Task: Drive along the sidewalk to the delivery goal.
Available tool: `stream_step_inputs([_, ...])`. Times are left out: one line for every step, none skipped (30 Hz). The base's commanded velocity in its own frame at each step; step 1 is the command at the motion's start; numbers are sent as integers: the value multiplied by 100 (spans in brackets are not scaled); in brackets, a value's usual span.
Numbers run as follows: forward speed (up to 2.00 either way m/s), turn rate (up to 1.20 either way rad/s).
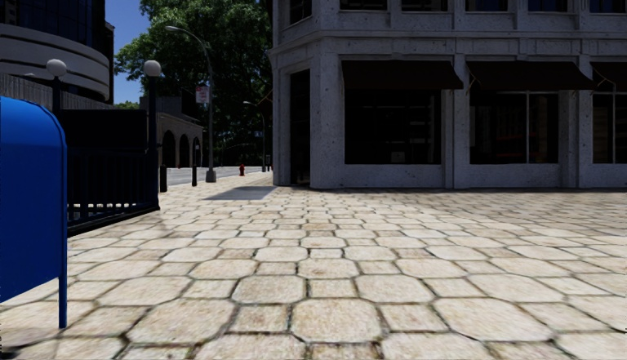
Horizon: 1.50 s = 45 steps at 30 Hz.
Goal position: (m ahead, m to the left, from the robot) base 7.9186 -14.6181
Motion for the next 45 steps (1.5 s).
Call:
stream_step_inputs([200,0])
stream_step_inputs([200,0])
stream_step_inputs([200,0])
stream_step_inputs([200,0])
stream_step_inputs([200,0])
stream_step_inputs([200,0])
stream_step_inputs([200,0])
stream_step_inputs([200,0])
stream_step_inputs([200,0])
stream_step_inputs([200,0])
stream_step_inputs([200,0])
stream_step_inputs([200,0])
stream_step_inputs([200,0])
stream_step_inputs([200,0])
stream_step_inputs([200,0])
stream_step_inputs([200,0])
stream_step_inputs([200,0])
stream_step_inputs([200,0])
stream_step_inputs([200,0])
stream_step_inputs([200,0])
stream_step_inputs([200,0])
stream_step_inputs([200,0])
stream_step_inputs([200,0])
stream_step_inputs([200,0])
stream_step_inputs([200,0])
stream_step_inputs([200,0])
stream_step_inputs([200,0])
stream_step_inputs([200,0])
stream_step_inputs([200,0])
stream_step_inputs([200,0])
stream_step_inputs([200,0])
stream_step_inputs([200,0])
stream_step_inputs([200,0])
stream_step_inputs([200,0])
stream_step_inputs([200,0])
stream_step_inputs([200,0])
stream_step_inputs([200,0])
stream_step_inputs([200,0])
stream_step_inputs([200,0])
stream_step_inputs([200,0])
stream_step_inputs([200,0])
stream_step_inputs([200,0])
stream_step_inputs([200,0])
stream_step_inputs([200,0])
stream_step_inputs([200,0])
